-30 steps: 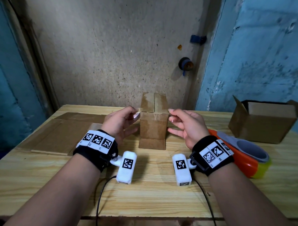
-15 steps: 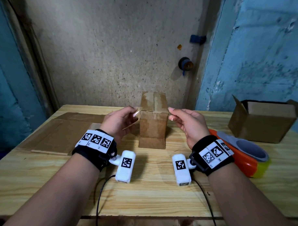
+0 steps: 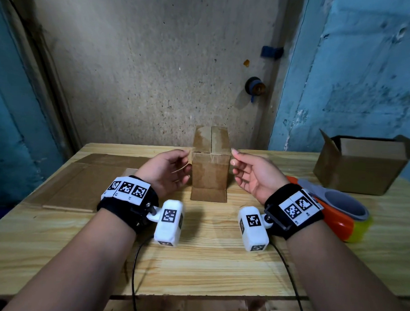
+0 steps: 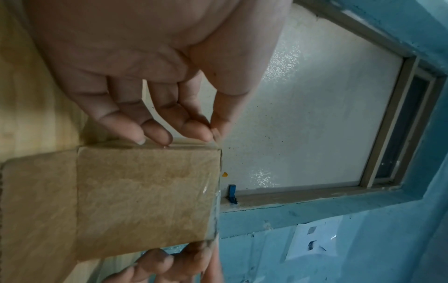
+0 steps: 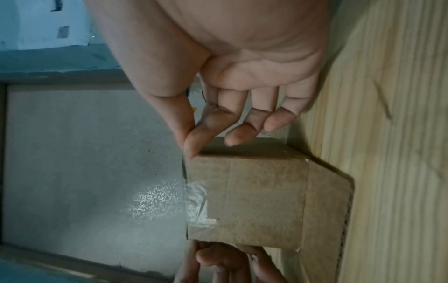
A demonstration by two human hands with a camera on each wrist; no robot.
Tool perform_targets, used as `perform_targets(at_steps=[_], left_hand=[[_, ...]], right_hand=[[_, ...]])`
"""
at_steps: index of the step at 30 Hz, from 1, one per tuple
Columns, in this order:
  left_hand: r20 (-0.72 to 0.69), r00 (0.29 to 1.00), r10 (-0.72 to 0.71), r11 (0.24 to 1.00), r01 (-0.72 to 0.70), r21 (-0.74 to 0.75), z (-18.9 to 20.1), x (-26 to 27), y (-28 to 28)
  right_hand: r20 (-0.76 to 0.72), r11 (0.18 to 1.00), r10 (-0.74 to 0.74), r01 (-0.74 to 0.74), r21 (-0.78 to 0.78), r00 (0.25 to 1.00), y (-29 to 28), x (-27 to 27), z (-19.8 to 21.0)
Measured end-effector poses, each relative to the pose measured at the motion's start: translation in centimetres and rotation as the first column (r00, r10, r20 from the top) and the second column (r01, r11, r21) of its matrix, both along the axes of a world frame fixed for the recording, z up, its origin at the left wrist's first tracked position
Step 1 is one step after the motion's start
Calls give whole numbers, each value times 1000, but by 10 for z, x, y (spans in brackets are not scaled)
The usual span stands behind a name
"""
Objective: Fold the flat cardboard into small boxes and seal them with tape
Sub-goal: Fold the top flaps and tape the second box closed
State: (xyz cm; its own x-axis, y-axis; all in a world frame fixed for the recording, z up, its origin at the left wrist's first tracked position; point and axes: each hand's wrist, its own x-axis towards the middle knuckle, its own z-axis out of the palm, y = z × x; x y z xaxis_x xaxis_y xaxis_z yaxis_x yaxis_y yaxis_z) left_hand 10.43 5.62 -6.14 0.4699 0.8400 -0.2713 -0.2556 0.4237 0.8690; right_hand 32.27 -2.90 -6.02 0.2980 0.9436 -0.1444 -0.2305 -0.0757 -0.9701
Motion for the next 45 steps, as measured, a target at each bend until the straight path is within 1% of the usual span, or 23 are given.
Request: perform_targets(at_steps=[5,9,13,18,23,29,37,42,45], left_hand=[[5,999,-38,998,38,-48,0,-1,0],[-10,997,-74,994,73,-79,0,-1,1],[28,993,-113,989,116,-94,-1,-2,3],[90,983,-159,971,172,-168,-2,-2,4],[133,981,-144,959,171,-224,-2,-1,3],[179,974,-141,940,189,-284,-1,1,3],[182,974,-131,940,181,-290,-2,2,3],[149,985,-89,954,128,-272,-3,4,2],[181,977,-111,939,163,-302,-5,4,4]], right_hand=[[-94,996,34,-41,-74,995,-2,-2,4],[-132,994,42,-55,-95,990,-3,-3,5],[-163,992,55,-73,-107,985,-3,-2,5],[-218,987,49,-80,-137,975,-1,-3,5],[-273,983,60,-104,-150,960,1,-3,4],[-307,986,61,-105,-130,950,6,-2,-1],[-340,986,65,-114,-125,938,8,-2,-3],[-362,985,84,-133,-114,929,7,0,-3],[-359,984,96,-144,-109,929,6,1,-2]])
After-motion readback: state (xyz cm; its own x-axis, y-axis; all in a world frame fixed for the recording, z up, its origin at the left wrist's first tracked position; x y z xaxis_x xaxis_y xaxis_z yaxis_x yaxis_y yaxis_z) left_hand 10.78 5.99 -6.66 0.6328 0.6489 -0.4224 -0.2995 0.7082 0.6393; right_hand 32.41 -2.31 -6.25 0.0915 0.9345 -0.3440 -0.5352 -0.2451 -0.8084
